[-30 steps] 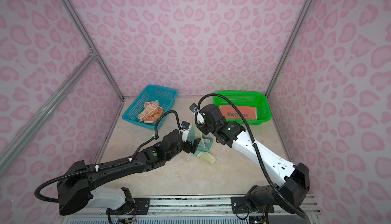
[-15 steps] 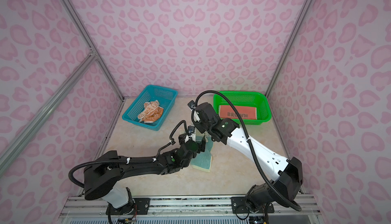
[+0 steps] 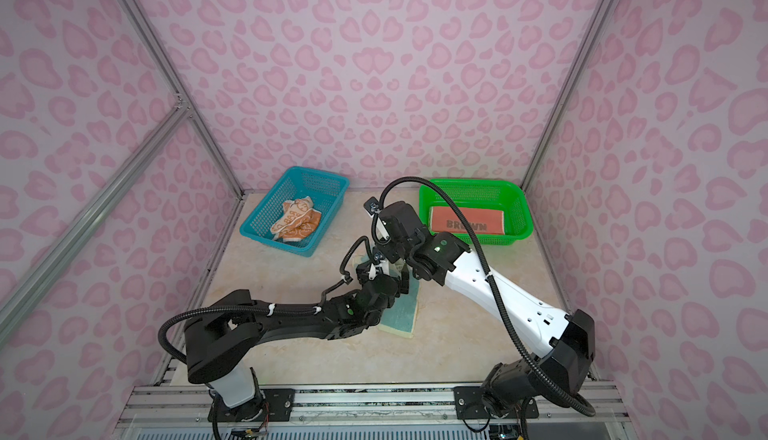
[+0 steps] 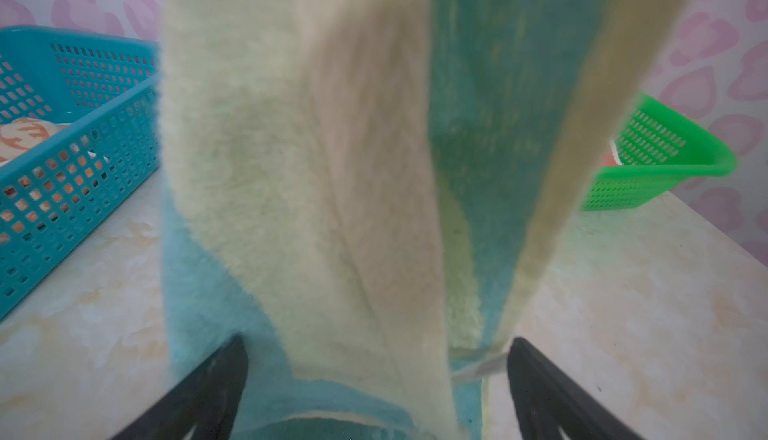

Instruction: Fold and stack the towels

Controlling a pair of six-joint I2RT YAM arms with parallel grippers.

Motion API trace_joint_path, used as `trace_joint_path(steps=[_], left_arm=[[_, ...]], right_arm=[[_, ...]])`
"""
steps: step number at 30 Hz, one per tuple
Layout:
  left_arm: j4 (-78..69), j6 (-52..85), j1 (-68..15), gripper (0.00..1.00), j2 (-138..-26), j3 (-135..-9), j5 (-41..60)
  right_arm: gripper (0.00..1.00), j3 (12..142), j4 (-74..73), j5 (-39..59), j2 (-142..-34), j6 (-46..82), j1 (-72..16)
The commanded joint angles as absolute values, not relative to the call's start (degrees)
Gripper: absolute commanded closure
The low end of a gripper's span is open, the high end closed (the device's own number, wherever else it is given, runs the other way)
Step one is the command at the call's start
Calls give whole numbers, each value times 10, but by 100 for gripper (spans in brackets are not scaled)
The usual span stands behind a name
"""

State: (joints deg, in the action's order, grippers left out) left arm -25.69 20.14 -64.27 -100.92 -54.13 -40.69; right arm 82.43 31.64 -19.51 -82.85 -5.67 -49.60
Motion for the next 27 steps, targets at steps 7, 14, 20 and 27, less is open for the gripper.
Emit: trace_joint_path(steps=[7,14,20,27], left_arm=[[-261,264,-609,26,-1057,-545,-372],[-264,249,-606,79,-1058,-543,-354],[-276,211,-605,98,-1004,-508,-352],[-185,135,-575,97,-869,-473,-181]], right_arm=[[100,832,313,-212,-825,-65,-498],[100,829,309,-227,-826,-75,-497],[100,822,312,-216,-826,-75,-471],[100,809,338,-140,-830,-71,-403]])
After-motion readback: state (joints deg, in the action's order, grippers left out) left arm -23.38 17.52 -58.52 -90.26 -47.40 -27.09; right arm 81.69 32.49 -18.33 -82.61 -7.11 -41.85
